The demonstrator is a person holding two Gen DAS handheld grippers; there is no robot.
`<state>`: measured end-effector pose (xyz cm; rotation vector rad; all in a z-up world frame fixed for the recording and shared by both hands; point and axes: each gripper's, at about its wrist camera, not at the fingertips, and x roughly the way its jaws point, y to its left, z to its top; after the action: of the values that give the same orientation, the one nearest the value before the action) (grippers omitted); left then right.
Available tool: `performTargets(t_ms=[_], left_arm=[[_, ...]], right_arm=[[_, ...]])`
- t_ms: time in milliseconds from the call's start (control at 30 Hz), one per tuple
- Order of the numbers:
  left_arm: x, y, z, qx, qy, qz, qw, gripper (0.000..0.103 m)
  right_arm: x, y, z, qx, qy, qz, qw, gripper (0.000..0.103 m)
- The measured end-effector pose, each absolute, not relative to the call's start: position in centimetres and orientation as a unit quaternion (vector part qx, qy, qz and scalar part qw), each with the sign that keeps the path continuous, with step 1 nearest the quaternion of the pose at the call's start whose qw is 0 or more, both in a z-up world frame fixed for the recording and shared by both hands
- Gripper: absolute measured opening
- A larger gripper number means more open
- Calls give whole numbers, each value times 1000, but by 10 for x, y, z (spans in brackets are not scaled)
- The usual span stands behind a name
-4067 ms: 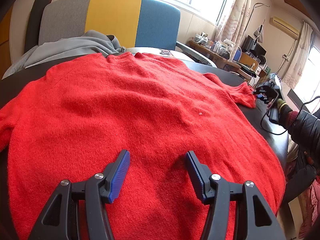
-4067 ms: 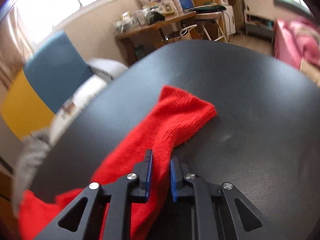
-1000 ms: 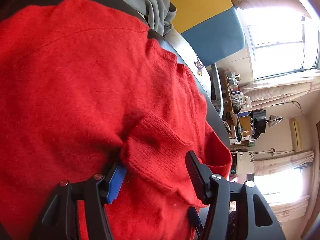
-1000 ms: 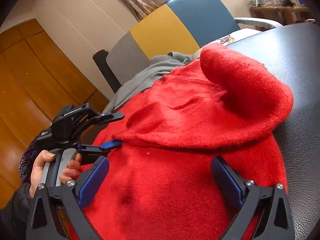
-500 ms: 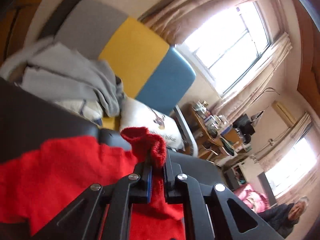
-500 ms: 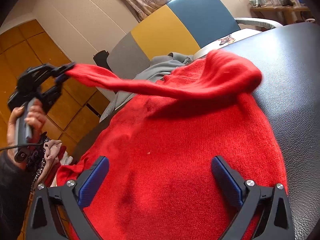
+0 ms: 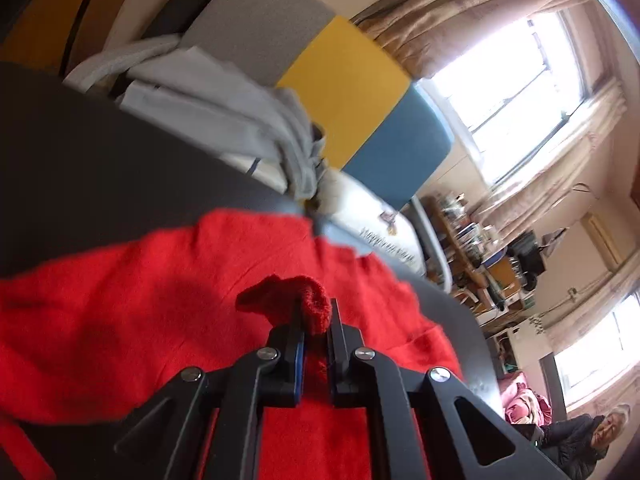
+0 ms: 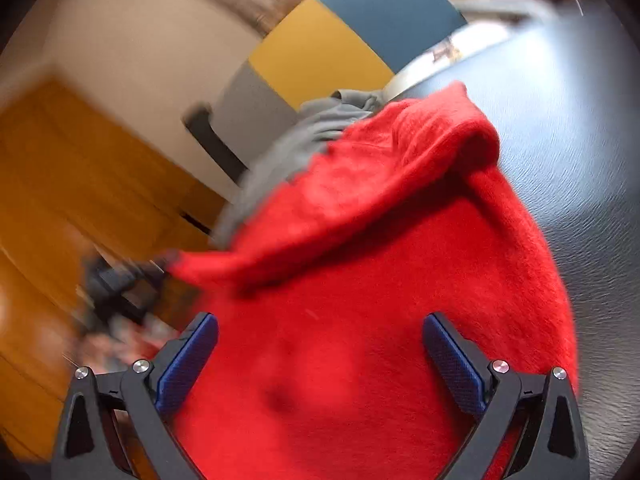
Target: Fold clothes
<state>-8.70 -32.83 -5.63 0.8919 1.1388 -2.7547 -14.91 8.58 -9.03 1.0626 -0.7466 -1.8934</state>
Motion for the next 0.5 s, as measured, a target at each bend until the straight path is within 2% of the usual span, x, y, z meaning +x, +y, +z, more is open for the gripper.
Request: performTargets(t_ms=[100, 267, 433, 500], left_arm=[[-91, -327, -20, 243, 348, -905, -2, 7], [-86, -323, 14, 192, 301, -934, -16, 7], [-85, -333, -45, 284, 293, -912, 33, 7], [-77, -343, -77, 324, 304, -894, 51, 7]], right_arm=[[-175, 111, -88, 401, -396, -725, 397, 103], [-205, 103, -88, 421, -406, -718, 377, 103], [-227, 92, -94, 426, -406, -732, 343, 103], [-225, 94, -99, 434, -383, -741, 340, 103]])
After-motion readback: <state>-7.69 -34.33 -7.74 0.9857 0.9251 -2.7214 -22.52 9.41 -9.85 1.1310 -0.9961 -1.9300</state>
